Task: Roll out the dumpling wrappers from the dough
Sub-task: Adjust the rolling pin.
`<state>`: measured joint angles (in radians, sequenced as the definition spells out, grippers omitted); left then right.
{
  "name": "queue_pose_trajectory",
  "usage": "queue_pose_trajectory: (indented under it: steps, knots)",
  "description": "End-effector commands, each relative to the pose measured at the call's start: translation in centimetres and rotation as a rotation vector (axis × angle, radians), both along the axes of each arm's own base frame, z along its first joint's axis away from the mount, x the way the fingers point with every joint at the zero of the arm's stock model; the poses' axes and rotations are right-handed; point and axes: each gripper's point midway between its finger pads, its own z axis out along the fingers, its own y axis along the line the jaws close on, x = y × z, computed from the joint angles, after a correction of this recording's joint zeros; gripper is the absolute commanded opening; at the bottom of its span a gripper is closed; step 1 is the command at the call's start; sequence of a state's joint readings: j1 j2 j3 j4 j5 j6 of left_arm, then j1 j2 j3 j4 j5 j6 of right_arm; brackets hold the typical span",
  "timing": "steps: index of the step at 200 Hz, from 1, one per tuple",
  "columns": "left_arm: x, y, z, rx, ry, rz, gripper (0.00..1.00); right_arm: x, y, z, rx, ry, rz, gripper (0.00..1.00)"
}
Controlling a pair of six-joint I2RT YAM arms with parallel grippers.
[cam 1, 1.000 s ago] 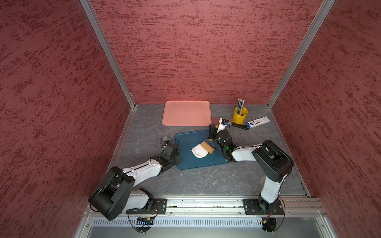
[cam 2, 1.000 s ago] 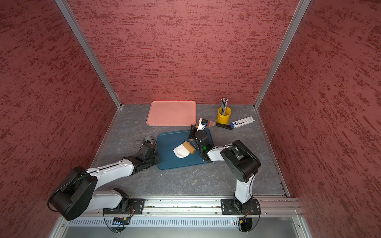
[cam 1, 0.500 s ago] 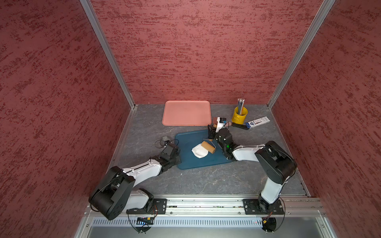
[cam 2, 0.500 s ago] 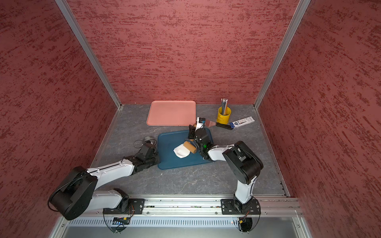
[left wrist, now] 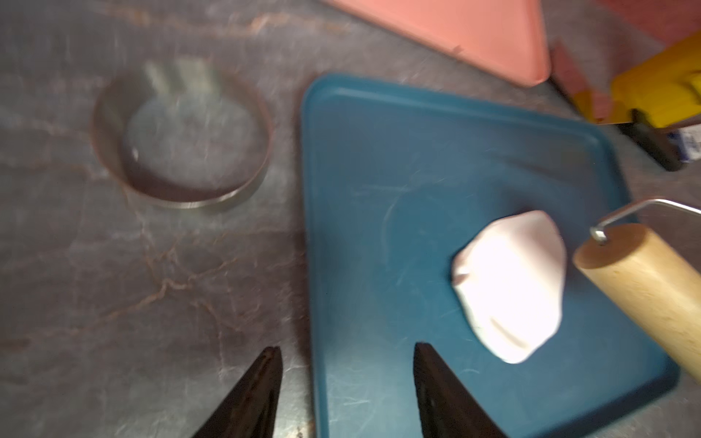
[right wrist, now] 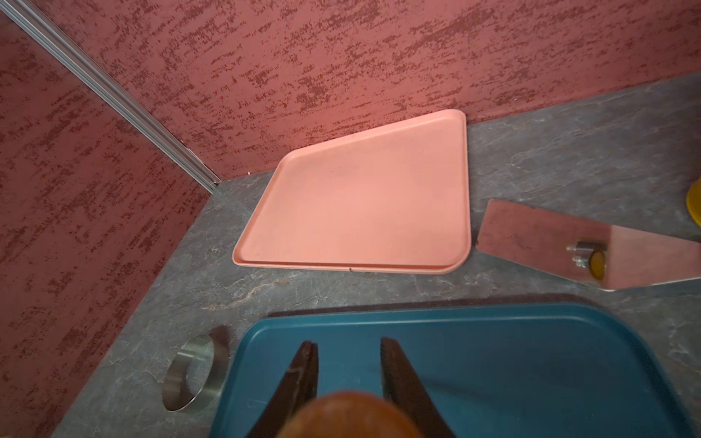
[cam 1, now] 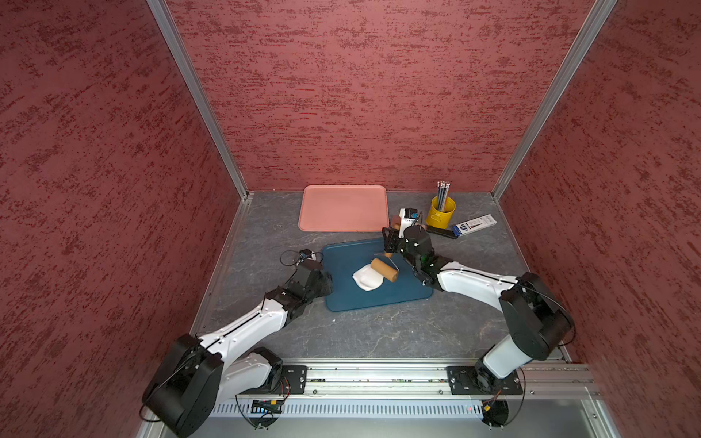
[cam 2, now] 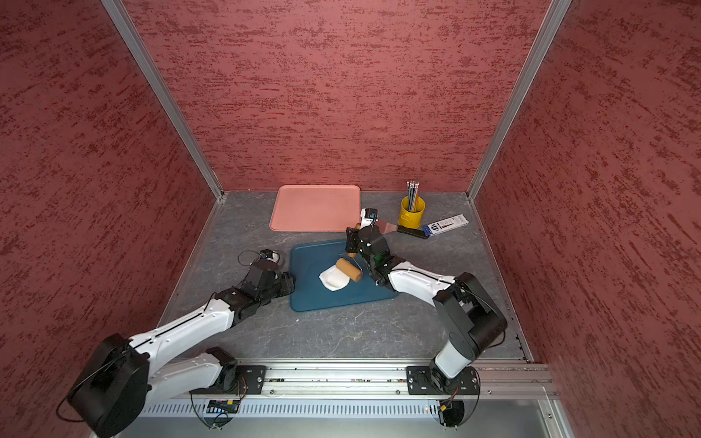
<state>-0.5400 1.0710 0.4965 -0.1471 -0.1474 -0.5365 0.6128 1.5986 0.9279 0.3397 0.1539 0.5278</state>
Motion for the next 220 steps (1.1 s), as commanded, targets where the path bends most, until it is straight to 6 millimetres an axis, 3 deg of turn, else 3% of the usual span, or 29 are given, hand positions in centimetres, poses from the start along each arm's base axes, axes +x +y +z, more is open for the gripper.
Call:
queue_pose_trajectory:
  steps: [1,19,36,70,86,128,136,156,186,197,210,220]
  knots:
    - [1.0,-3.4,6.8,-0.011,-0.257,-0.183,0.65,-0.5,0.9,4.1,0.072,0.0,0.02,0.0]
    - [0.6,-7.3,10.8,-0.045,-0.421,-0.36,0.69,-1.1,1.5,5.0,0.075,0.02,0.033,0.0]
    - [0.7,-10.5,12.8,-0.072,-0.485,-0.481,0.72,-1.7,2.0,5.8,0.076,0.039,0.041,0.0]
    - [1.4,-15.8,14.1,-0.124,-0.507,-0.629,0.71,-3.1,3.0,7.2,0.059,0.04,0.069,0.0]
    - [1.8,-17.3,14.1,-0.148,-0.51,-0.655,0.7,-3.6,3.5,7.8,0.064,0.039,0.081,0.0]
    - [2.5,-18.9,12.8,-0.203,-0.477,-0.671,0.55,-4.3,3.9,8.6,0.1,0.038,0.089,0.0]
    - [2.5,-19.2,12.8,-0.209,-0.474,-0.68,0.52,-4.7,3.6,9.9,0.125,0.017,0.091,0.0]
    - [3.3,-19.7,11.9,-0.19,-0.44,-0.673,0.33,-4.9,3.9,9.7,0.134,0.02,0.105,0.0]
    - [3.7,-19.4,12.2,-0.175,-0.48,-0.658,0.01,-5.1,4.2,8.4,0.097,0.057,0.123,0.0]
    - [3.7,-19.2,12.2,-0.154,-0.489,-0.666,0.0,-5.3,4.0,8.1,0.077,0.071,0.126,0.0]
    - [3.6,-19.0,11.9,-0.125,-0.497,-0.697,0.0,-5.7,3.7,8.1,0.055,0.083,0.135,0.23]
    - [3.7,-18.5,11.6,-0.102,-0.5,-0.704,0.0,-6.2,3.5,8.1,0.044,0.096,0.157,0.46]
